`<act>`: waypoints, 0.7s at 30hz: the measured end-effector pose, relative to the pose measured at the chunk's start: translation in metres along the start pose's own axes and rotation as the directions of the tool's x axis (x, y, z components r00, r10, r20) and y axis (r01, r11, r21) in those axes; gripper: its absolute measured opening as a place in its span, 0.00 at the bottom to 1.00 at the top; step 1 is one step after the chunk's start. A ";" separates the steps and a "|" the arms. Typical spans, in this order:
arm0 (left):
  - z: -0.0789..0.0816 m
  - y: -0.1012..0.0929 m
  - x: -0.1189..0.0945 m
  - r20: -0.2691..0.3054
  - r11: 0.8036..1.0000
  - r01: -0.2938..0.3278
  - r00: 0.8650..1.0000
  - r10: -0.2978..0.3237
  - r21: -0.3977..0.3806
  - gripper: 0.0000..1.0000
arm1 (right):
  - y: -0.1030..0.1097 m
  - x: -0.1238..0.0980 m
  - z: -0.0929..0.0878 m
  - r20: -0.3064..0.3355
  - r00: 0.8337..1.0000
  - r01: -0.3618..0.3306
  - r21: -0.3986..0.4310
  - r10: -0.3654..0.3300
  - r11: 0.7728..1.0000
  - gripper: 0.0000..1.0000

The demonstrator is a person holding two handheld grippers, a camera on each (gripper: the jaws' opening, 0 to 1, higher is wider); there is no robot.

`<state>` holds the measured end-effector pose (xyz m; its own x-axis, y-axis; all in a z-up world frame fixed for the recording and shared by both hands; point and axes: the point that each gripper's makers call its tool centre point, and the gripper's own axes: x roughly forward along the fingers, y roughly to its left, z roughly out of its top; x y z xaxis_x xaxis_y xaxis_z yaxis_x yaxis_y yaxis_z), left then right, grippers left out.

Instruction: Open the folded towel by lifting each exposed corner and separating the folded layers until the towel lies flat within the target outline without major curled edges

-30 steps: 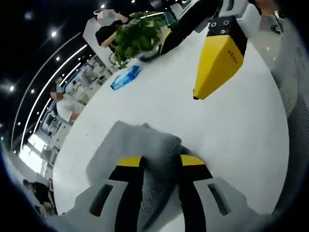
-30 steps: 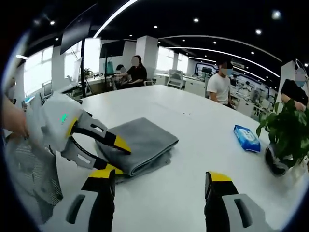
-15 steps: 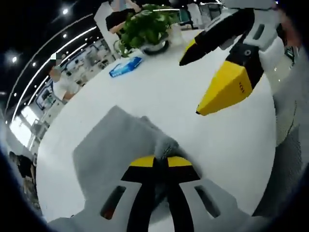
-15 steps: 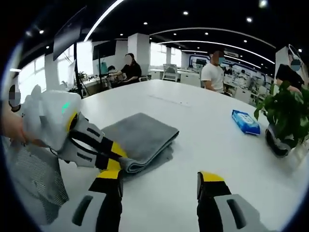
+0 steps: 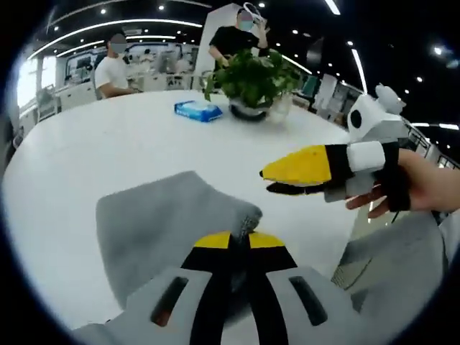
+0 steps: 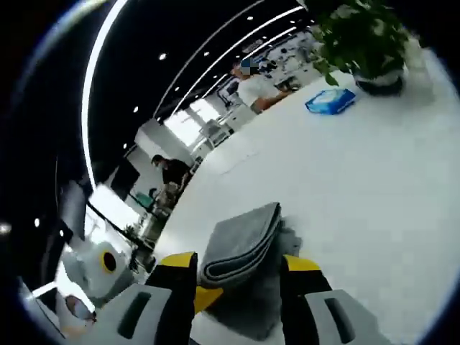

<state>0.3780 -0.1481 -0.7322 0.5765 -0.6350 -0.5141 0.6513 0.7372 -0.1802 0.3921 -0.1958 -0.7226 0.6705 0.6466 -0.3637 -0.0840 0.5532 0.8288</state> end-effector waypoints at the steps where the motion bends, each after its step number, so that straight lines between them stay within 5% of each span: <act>1: 0.001 -0.002 -0.002 0.006 1.000 0.001 1.000 -0.001 0.002 0.05 | -0.003 0.001 -0.002 -0.005 1.000 -0.003 0.019 0.003 1.000 0.44; 4: 0.005 -0.009 -0.010 0.023 1.000 0.021 1.000 -0.022 0.005 0.05 | -0.006 0.005 -0.018 -0.066 0.998 -0.009 0.127 0.018 0.992 0.41; 7: 0.007 -0.014 -0.016 0.023 0.997 0.025 0.999 -0.027 0.068 0.05 | -0.004 0.008 -0.020 -0.057 0.997 -0.030 0.203 0.043 0.979 0.39; 15: 0.001 -0.038 -0.036 -0.014 0.962 0.102 0.995 -0.102 0.253 0.05 | -0.013 0.019 -0.016 -0.074 0.997 0.003 0.226 0.014 0.974 0.28; 21: -0.003 -0.048 -0.051 -0.013 0.951 0.119 0.993 -0.121 0.286 0.05 | -0.026 0.024 -0.008 -0.094 0.995 0.046 0.196 -0.028 0.980 0.18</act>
<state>0.3156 -0.1509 -0.7000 0.4875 -0.7164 -0.4991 0.8290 0.5592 0.0071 0.4044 -0.1899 -0.7561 0.6002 0.6776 -0.4250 0.0927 0.4688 0.8784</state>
